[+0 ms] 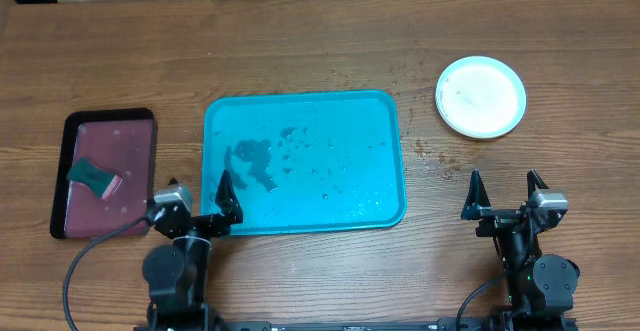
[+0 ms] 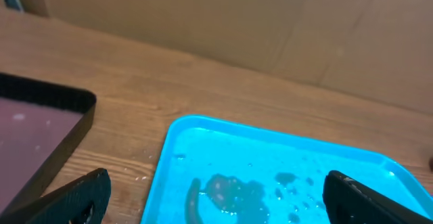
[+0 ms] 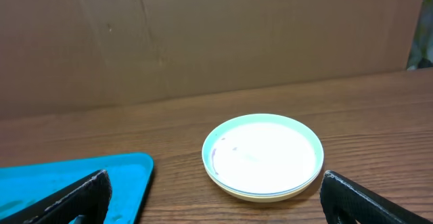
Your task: Clean dirty plates on tray and stack at the side
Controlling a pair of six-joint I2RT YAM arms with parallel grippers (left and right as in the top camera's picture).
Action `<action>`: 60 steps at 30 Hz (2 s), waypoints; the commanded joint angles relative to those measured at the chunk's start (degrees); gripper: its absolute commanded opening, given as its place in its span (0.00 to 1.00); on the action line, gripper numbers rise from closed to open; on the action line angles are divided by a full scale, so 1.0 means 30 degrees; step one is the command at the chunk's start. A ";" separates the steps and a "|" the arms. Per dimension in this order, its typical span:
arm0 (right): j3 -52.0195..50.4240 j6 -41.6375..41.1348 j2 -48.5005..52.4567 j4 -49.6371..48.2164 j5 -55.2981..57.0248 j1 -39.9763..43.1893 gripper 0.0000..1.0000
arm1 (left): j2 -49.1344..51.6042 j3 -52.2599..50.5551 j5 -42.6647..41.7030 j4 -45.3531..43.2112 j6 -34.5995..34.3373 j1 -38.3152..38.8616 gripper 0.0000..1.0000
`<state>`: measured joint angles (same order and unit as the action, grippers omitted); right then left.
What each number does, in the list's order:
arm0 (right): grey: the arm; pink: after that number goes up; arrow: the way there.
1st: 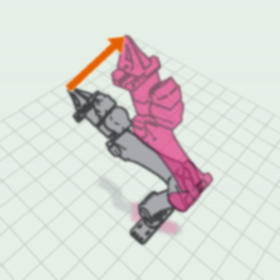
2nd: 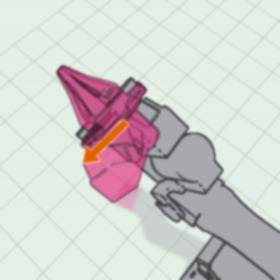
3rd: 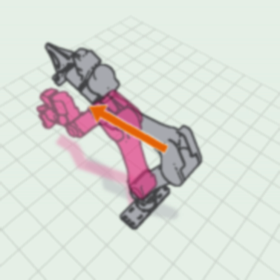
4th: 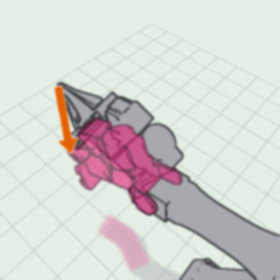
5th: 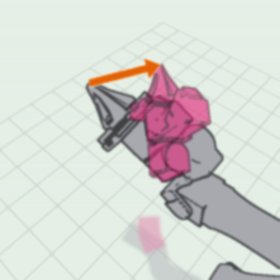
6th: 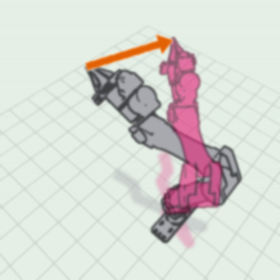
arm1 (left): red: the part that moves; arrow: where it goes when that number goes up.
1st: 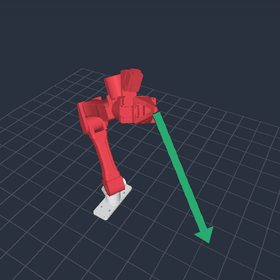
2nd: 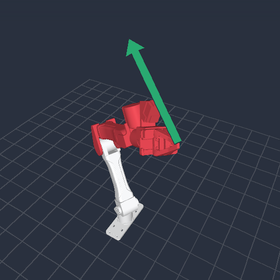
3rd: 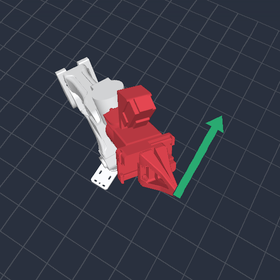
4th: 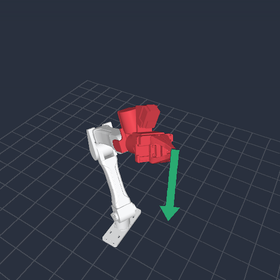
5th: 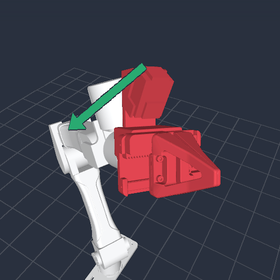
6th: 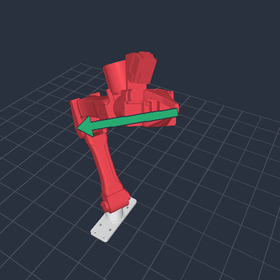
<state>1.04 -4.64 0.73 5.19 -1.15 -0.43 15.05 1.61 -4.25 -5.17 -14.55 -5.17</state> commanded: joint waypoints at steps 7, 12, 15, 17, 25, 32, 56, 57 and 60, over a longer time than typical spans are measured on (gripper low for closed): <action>-0.0189 0.0066 -0.0153 -0.0117 0.0153 -0.0087 1.00 | -0.4218 -0.0444 0.0036 0.3147 0.1610 0.0780 0.99; -0.0189 0.0066 -0.0153 -0.0117 0.0153 -0.0087 1.00 | -0.4947 -0.0444 0.0109 0.3169 0.1931 0.1115 1.00; -0.0189 0.0066 -0.0153 -0.0117 0.0153 -0.0087 1.00 | -0.4954 -0.0444 0.0073 0.3140 0.1916 0.1151 1.00; -0.0189 0.0066 -0.0153 -0.0117 0.0153 -0.0087 1.00 | -0.4954 -0.0444 0.0080 0.3140 0.1923 0.1144 1.00; -0.0189 0.0066 -0.0153 -0.0117 0.0153 -0.0087 1.00 | -0.4932 -0.0444 0.0080 0.3140 0.1923 0.1144 1.00; -0.0189 0.0066 -0.0153 -0.0117 0.0153 -0.0087 1.00 | -0.4932 -0.0444 0.0175 0.3147 0.1945 0.1144 1.00; -0.0189 0.0066 -0.0153 -0.0117 0.0153 -0.0087 1.00 | -0.4932 -0.0444 0.0495 0.3162 0.7067 0.1144 1.00; -0.0189 0.0066 -0.0153 -0.0117 0.0153 -0.0087 1.00 | -0.4932 -0.0444 0.0495 0.3162 0.7067 0.1144 1.00; -0.0189 0.0066 -0.0153 -0.0117 0.0153 -0.0087 1.00 | -0.4932 -0.0444 0.0495 0.3162 0.7067 0.1144 0.99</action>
<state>1.04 -4.64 0.73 5.19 -1.06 -0.43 0.95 0.54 -3.16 4.29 5.13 -2.22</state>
